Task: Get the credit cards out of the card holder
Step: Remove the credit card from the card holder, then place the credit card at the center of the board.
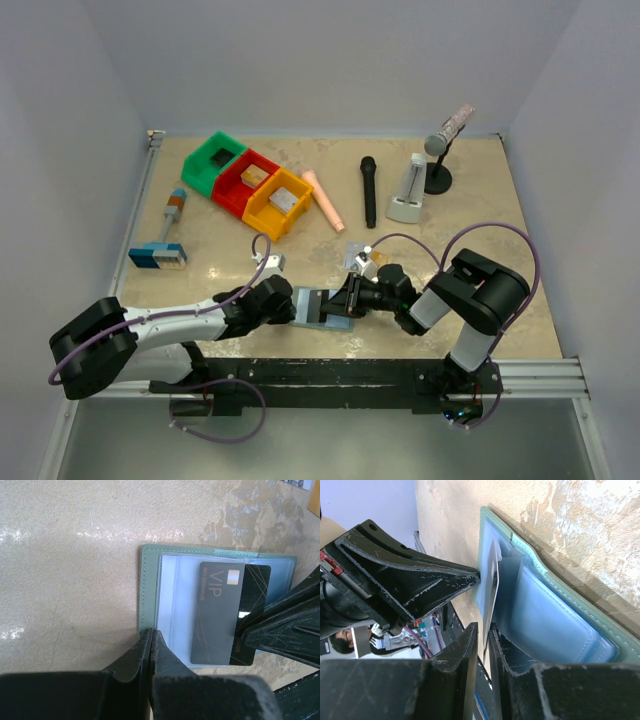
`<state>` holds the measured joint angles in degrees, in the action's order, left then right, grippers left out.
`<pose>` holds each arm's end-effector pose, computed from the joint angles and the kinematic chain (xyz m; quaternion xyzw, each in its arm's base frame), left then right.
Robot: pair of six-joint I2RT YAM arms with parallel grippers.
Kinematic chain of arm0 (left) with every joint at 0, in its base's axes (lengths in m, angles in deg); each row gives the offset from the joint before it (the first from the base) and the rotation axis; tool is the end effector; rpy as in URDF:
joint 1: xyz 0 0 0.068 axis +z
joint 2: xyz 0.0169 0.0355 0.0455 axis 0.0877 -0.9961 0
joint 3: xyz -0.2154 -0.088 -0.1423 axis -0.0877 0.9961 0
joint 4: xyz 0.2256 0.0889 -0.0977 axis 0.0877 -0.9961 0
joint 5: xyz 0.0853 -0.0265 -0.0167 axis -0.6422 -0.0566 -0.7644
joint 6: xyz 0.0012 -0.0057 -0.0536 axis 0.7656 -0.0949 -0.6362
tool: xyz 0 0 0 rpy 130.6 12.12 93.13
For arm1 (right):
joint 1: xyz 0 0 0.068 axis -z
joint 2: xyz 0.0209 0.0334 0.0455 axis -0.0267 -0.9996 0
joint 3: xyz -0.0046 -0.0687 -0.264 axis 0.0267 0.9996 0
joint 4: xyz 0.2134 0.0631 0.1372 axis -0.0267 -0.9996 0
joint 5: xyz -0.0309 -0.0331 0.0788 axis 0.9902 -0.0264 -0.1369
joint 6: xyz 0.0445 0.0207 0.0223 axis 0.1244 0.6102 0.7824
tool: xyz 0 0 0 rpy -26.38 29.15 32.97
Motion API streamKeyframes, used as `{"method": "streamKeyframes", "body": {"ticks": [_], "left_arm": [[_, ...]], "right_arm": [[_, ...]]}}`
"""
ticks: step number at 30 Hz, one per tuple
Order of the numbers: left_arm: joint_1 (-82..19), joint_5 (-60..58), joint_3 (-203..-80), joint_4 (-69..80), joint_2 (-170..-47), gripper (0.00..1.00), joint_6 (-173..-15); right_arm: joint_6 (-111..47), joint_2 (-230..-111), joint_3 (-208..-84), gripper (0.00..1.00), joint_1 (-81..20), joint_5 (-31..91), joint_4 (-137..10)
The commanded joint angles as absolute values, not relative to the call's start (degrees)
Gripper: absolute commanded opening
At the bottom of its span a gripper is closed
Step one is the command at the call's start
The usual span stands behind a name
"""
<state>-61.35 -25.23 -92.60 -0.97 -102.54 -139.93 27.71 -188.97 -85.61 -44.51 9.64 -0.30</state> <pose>0.1243 -0.1689 0.1409 -0.0595 0.9329 -0.2065 0.2889 0.1688 0.1804 0.0976 0.0292 0.8129 0.5618 0.1507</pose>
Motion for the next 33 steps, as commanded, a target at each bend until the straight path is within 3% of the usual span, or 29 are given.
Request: {"method": "streamKeyframes", "body": {"ticks": [1,11,20,27,31,33], "left_arm": [[-61.5,-24.7,-91.0,-5.4,-105.8,0.00,-140.2],[-61.5,-25.2,-91.2,-6.3,-105.3,0.00,-140.3],[-61.5,-26.1,-90.7,-7.4,-103.9,0.00,-140.5],[-61.5,-25.9,-91.0,-8.7,-99.3,0.00,-139.9],[-61.5,-25.0,-92.5,-9.5,-97.1,0.30,-138.8],[-61.5,-24.6,-93.2,-9.7,-96.2,0.40,-138.4]], "right_arm": [[27.5,-187.5,-85.3,0.19,-44.1,8.9,2.3],[26.4,-185.6,-85.0,0.00,-43.5,9.4,-1.8],[21.6,-177.5,-84.2,0.00,-42.0,12.5,-18.6],[10.6,-152.3,-90.2,0.00,-41.3,21.5,-54.6],[4.0,-142.9,-98.1,0.00,-37.4,25.7,-75.9],[1.8,-141.7,-100.4,0.00,-33.8,26.4,-82.0]]}}
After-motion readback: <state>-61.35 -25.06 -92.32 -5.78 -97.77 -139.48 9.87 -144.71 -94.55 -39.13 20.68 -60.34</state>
